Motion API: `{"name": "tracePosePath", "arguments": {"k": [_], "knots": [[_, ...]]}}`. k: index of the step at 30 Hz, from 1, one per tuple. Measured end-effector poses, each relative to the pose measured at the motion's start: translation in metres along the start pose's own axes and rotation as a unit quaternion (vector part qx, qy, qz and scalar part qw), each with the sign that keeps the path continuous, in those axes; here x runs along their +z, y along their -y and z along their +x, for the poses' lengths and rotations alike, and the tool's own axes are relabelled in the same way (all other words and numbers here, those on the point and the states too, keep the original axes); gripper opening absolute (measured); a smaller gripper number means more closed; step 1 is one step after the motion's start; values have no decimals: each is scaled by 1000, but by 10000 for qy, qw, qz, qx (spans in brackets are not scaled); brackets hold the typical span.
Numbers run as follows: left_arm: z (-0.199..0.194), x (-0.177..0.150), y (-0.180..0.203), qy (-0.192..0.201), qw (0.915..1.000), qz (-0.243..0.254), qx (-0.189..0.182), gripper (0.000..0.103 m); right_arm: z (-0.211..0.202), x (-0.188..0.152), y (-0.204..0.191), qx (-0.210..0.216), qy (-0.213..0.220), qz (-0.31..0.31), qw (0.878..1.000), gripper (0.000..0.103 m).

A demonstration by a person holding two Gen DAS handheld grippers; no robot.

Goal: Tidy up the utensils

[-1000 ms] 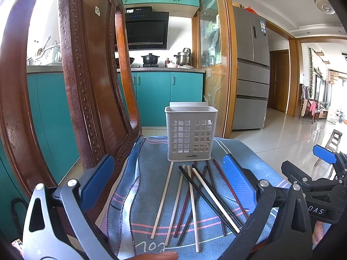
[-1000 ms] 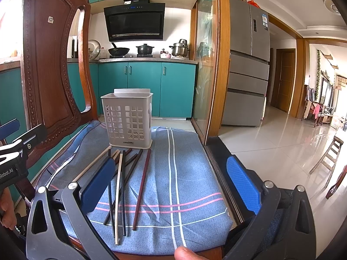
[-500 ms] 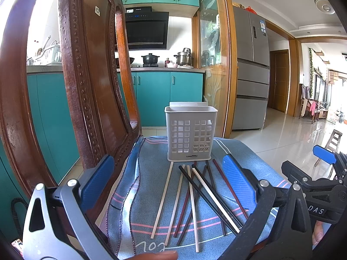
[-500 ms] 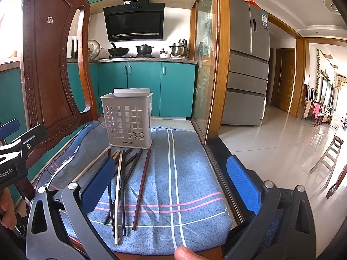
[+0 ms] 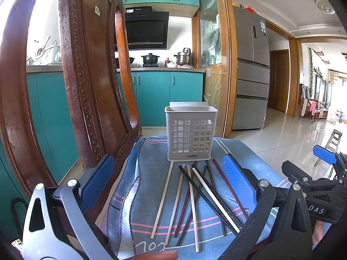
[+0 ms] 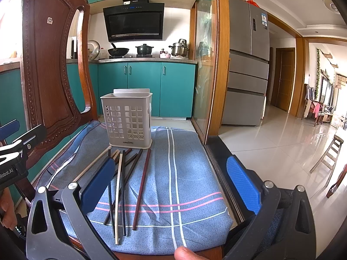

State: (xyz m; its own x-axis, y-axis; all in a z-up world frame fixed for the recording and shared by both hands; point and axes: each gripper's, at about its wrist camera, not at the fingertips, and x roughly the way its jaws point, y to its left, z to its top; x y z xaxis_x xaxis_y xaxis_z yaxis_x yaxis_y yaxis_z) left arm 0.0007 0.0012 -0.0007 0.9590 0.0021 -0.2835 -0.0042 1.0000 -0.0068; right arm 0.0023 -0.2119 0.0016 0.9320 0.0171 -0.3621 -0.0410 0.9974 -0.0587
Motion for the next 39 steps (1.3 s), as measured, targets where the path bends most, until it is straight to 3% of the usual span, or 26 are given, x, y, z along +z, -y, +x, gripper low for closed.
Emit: {"name": "tracePosePath", "arguments": {"k": [20, 22, 25, 29, 30, 31, 32, 33, 34, 37, 38, 39], "knots": [[1, -1, 2, -27, 10000, 6, -3, 100, 4, 1, 0, 13, -43, -63, 10000, 101], [4, -2, 5, -130, 9999, 50, -31, 100, 8, 2, -2, -196, -48, -299, 9993, 101], [18, -4, 9, -563, 9979, 81, -299, 100, 36, -1, -14, -437, -648, -1152, 9903, 100], [37, -9, 18, -962, 9949, 216, -219, 99, 64, -11, -3, -550, -1223, -1207, 9836, 100], [42, -12, 19, -1083, 9937, 228, -202, 99, 70, -12, 1, -507, -1332, -1137, 9832, 93], [46, -15, 21, -1173, 9926, 229, -213, 97, 74, -13, 3, -447, -1412, -1086, 9830, 79], [51, -17, 21, -1297, 9912, 218, -176, 92, 81, -15, 7, -403, -1541, -1002, 9821, 71], [56, -20, 21, -1404, 9898, 196, -100, 88, 87, -16, 10, -369, -1648, -911, 9814, 57], [63, -23, 21, -1555, 9877, 148, -43, 79, 92, -17, 13, -290, -1725, -804, 9813, 46], [80, -32, 13, -1949, 9808, -118, 31, 46, 114, -17, 15, 164, -2063, -399, 9775, 32], [88, -35, 9, -2121, 9768, -289, 18, 38, 122, -17, 15, 294, -2149, -302, 9757, 31], [96, -38, 7, -2255, 9734, -409, -12, 37, 132, -16, 13, 501, -2250, -208, 9728, 30]]}}
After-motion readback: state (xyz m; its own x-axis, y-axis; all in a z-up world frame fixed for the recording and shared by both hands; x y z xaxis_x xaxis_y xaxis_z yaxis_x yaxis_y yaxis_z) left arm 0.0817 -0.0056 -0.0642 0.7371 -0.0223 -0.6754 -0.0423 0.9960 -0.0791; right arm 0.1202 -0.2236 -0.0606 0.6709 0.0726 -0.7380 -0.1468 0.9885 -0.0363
